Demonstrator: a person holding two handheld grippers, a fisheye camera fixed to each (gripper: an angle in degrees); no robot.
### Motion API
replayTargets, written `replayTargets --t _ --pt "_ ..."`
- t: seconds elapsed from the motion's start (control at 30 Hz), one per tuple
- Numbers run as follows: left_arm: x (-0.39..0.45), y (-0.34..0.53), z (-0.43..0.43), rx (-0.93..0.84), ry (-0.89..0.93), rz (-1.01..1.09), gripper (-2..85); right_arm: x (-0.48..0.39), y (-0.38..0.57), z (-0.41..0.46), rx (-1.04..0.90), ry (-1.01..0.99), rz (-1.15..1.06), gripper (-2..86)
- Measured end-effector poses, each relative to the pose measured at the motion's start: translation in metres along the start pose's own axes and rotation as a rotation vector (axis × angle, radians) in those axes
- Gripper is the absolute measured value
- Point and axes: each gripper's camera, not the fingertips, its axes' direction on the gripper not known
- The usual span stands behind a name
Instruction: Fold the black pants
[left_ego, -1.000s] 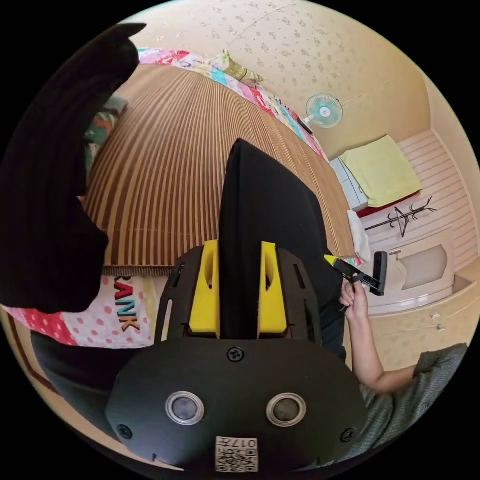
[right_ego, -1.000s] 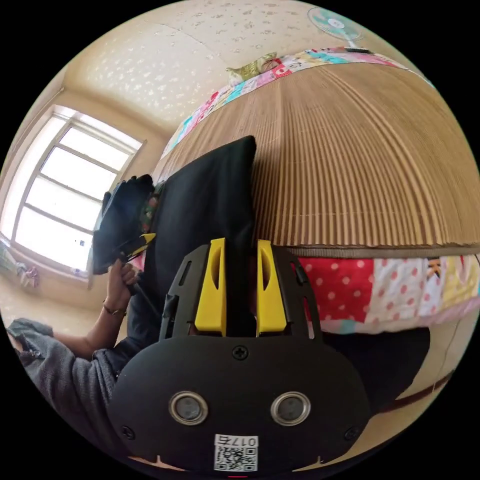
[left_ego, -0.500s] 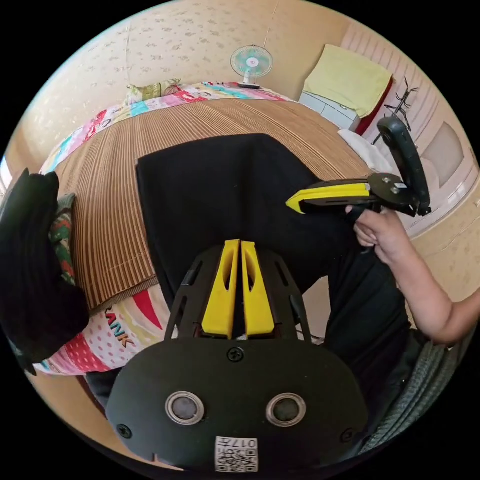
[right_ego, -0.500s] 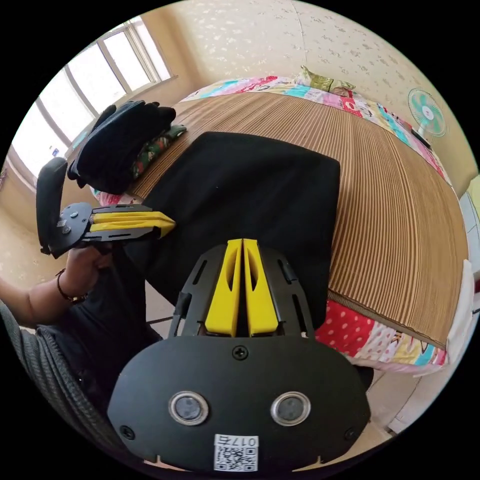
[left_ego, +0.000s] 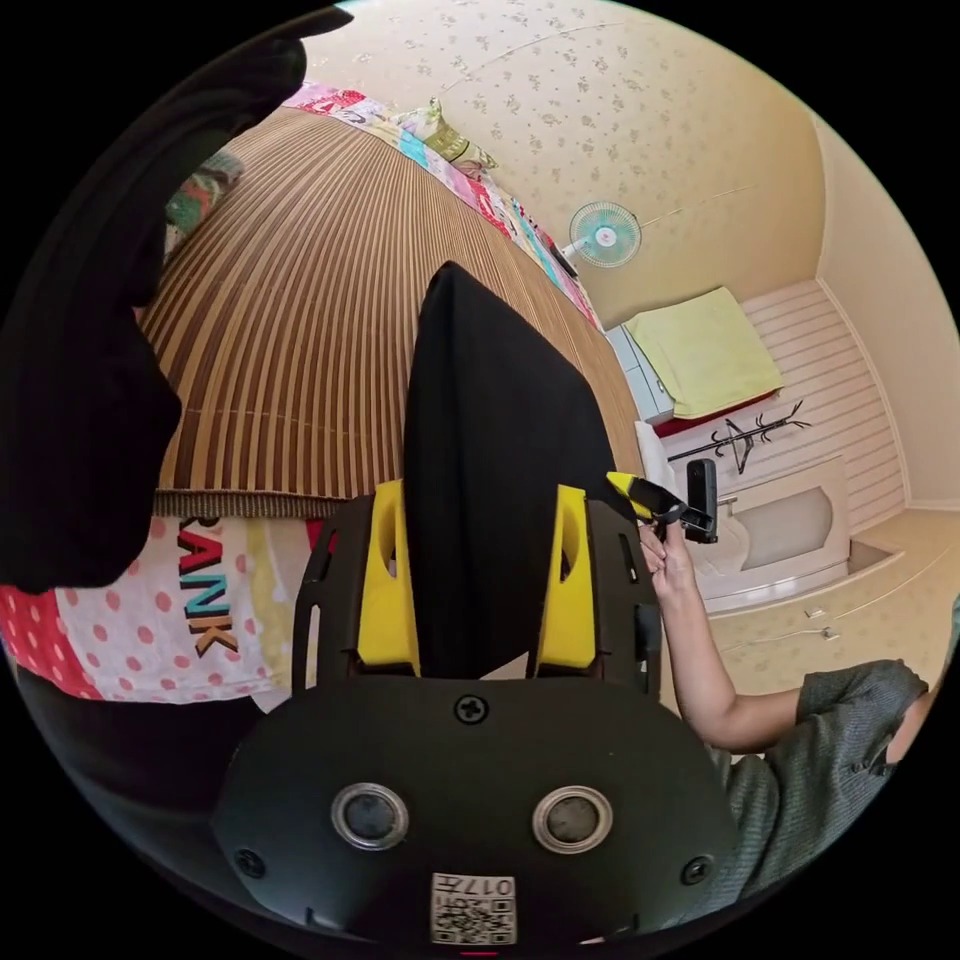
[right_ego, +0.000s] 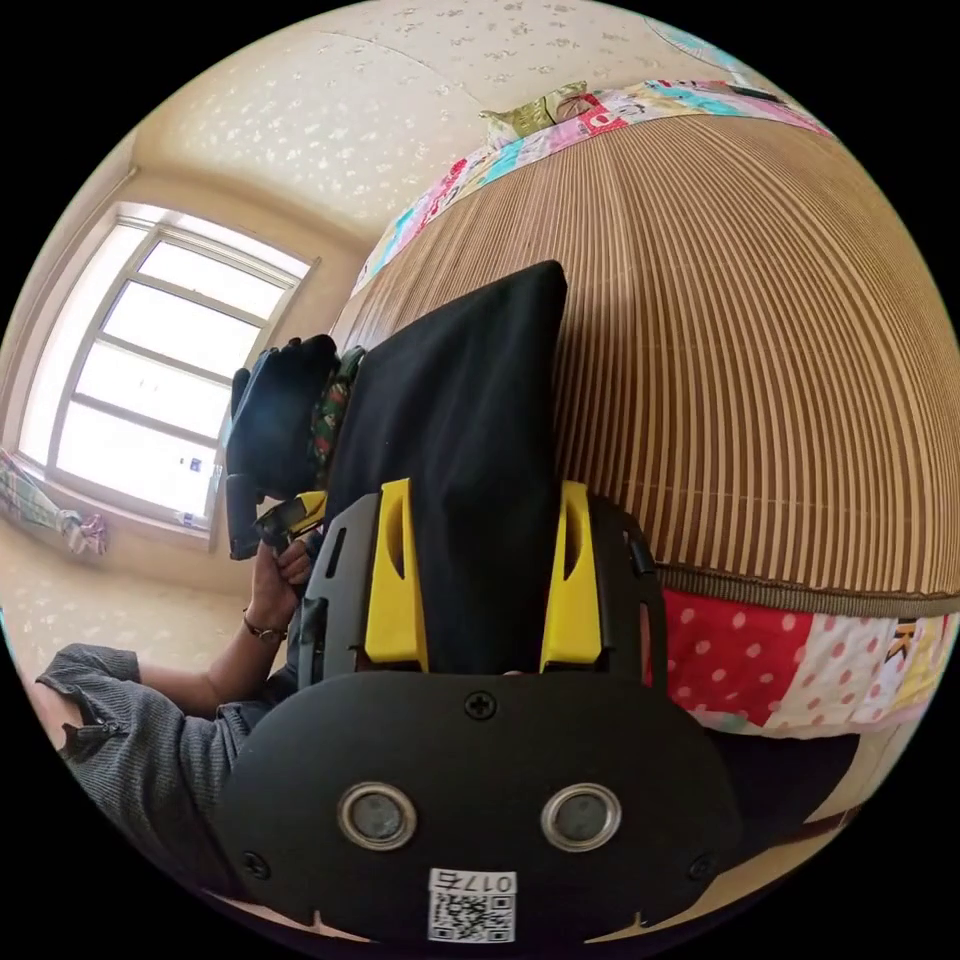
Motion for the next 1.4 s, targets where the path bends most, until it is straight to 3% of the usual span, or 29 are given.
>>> replayTargets --t 0.1,0.3,0.4,0.53,0.6,0.73,0.97,1.03,1.1,1.17,1.27,1.4 --pt "-0.009 -0.03 0.004 -0.042 0.063 -0.003 18.9 0.038 -0.011 -0.009 -0.017 -0.064 0.042 15.8" --pt "-0.052 -0.085 0.013 -0.191 0.192 -0.103 12.4 0.116 -0.048 -0.018 -0.25 -0.41 0.021 15.7" --pt "-0.074 -0.072 0.023 -0.36 0.414 -0.219 10.7 0.126 -0.03 -0.023 -0.298 -0.452 -0.011 15.1" --pt "-0.057 -0.029 -0.001 -0.376 0.481 -0.159 8.8 0.129 0.02 -0.016 -0.335 -0.688 -0.066 10.6" --pt "-0.05 -0.006 -0.045 -0.279 0.58 -0.162 8.2 0.119 0.04 -0.022 -0.309 -0.76 -0.104 8.8" --pt "-0.005 -0.003 -0.152 -0.163 0.559 -0.024 8.0 0.054 0.042 -0.036 -0.263 -0.967 -0.196 7.7" --pt "0.092 -0.043 -0.425 0.052 0.202 0.216 8.7 -0.171 -0.048 -0.025 -0.231 -1.036 -0.465 8.2" --pt "0.092 -0.057 -0.477 0.108 0.0 0.167 9.9 -0.205 -0.073 0.007 -0.221 -1.016 -0.353 9.1" --pt "0.065 -0.057 -0.527 0.255 -0.295 -0.01 12.2 -0.224 -0.091 0.046 -0.202 -0.923 -0.257 11.2" --pt "0.046 -0.031 -0.545 0.375 -0.384 -0.089 12.3 -0.227 -0.097 0.09 -0.175 -0.669 -0.223 14.5" --pt "0.034 0.04 -0.519 0.447 -0.319 -0.027 10.8 -0.194 -0.06 0.109 -0.132 -0.536 -0.261 14.9" --pt "0.024 0.142 -0.408 0.481 -0.342 0.061 7.1 -0.116 0.005 0.117 -0.109 -0.25 -0.288 14.4"
